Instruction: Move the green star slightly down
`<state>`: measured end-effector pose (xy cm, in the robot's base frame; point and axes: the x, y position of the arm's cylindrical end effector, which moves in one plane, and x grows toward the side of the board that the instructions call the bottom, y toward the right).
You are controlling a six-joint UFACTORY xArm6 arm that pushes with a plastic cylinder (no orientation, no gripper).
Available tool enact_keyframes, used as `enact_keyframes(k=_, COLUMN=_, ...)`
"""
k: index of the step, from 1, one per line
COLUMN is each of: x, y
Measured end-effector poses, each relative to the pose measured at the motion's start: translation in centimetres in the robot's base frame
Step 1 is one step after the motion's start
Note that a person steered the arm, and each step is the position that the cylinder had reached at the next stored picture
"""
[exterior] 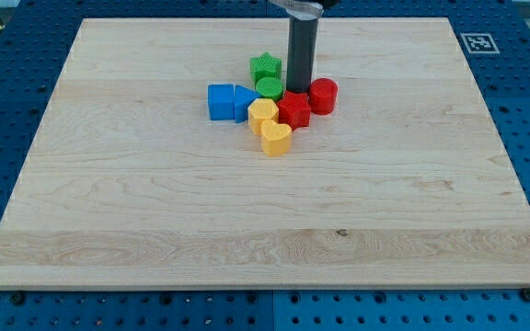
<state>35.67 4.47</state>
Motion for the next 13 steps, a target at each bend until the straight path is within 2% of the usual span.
enact_keyframes(k=2, x=-6.4, y=4.0)
enact_keyframes(k=3, x=-8.1, y=3.7)
enact_keyframes(k=5, x=-8.0, y=2.1)
enact_keyframes(k=9, x=-7.1, y=-4.8)
enact_keyframes(k=11, x=-6.6, y=-4.8)
enact_keyframes(k=13, x=-6.6, y=-2.1)
